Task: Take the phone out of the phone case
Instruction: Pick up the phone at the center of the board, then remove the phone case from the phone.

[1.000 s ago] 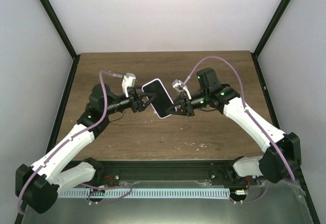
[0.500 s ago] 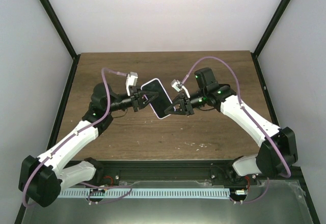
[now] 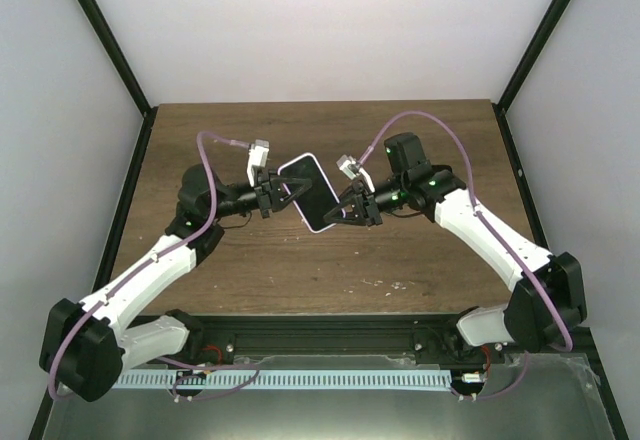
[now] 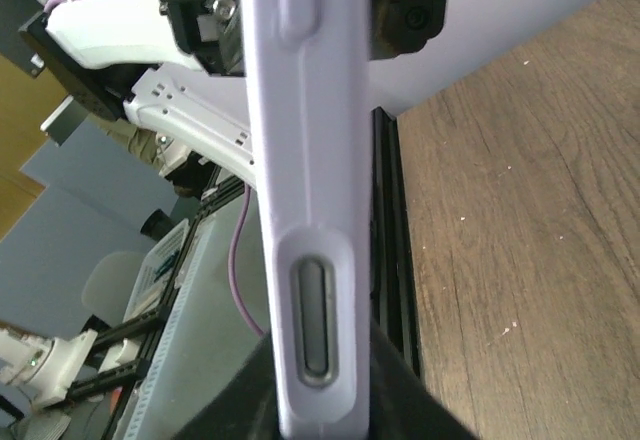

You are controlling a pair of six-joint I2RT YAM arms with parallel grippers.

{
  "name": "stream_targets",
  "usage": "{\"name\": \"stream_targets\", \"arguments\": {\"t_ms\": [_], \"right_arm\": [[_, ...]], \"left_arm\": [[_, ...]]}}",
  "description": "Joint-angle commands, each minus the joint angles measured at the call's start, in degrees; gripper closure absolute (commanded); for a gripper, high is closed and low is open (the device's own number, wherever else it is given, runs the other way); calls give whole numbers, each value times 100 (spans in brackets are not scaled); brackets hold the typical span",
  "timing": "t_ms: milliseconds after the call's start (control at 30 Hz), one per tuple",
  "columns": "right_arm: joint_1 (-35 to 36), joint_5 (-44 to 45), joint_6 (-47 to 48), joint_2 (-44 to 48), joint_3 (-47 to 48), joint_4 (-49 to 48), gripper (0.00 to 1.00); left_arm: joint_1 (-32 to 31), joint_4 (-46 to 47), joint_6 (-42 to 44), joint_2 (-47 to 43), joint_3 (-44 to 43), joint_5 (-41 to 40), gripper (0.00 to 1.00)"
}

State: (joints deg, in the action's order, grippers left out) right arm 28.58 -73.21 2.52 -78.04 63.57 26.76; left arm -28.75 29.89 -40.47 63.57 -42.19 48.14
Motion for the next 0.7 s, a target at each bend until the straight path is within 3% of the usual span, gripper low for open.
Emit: {"name": "stream_targets", "arguments": {"t_ms": [0, 167, 333, 667], "right_arm": [[-107, 197, 69, 151, 98, 6, 74], [-107, 445, 1680, 41, 623, 1332, 55], [-98, 667, 3533, -183, 1017, 2767, 53], [526, 1118, 4147, -240, 1124, 3282, 57]], "left_arm": [[82, 115, 190, -52, -28, 510, 100], [445, -518, 443, -23, -265, 1373, 100], [720, -1559, 1056, -30, -637, 1970, 100], [722, -1564, 1137, 14, -675, 2360, 100]]}}
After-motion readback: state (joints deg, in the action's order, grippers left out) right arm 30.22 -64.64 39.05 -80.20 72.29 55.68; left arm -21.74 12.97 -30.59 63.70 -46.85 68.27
